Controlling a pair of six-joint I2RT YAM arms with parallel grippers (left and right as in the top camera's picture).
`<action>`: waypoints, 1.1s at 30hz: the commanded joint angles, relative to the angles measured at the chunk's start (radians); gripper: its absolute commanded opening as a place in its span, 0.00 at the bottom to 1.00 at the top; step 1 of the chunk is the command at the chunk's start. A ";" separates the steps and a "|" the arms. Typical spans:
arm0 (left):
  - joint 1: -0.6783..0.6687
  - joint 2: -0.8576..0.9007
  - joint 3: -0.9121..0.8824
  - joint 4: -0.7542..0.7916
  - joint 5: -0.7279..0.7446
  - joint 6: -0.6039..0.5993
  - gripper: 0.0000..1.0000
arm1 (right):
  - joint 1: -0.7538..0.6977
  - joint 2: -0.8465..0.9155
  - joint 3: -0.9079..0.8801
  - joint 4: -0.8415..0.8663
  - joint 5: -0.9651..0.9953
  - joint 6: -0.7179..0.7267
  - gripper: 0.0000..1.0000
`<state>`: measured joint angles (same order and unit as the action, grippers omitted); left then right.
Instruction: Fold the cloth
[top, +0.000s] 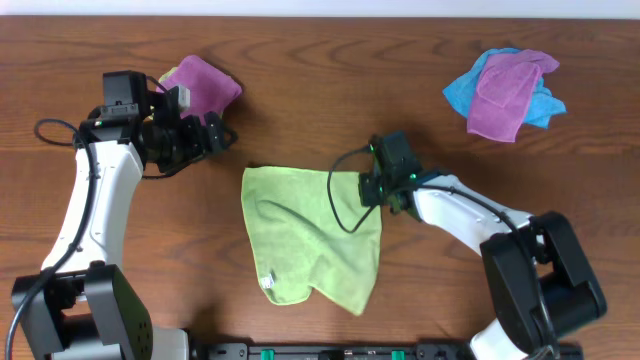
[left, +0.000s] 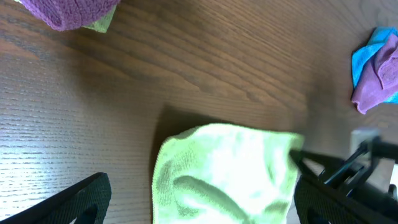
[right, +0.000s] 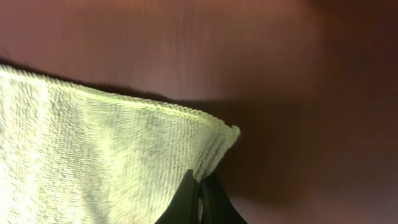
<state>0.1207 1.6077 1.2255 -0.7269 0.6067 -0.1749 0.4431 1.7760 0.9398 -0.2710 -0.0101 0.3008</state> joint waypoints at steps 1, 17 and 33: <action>0.000 -0.015 0.007 -0.002 0.015 0.021 0.95 | -0.030 0.004 0.108 0.039 0.111 -0.103 0.01; -0.043 -0.015 0.007 0.012 0.014 0.016 0.95 | -0.106 0.098 0.439 -0.215 0.134 -0.144 0.99; -0.073 -0.015 -0.264 0.053 0.256 -0.103 0.95 | -0.230 -0.185 0.231 -0.512 -0.083 -0.043 0.99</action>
<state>0.0643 1.6012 1.0183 -0.6998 0.7692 -0.2317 0.2291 1.6554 1.2392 -0.7872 -0.0383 0.2375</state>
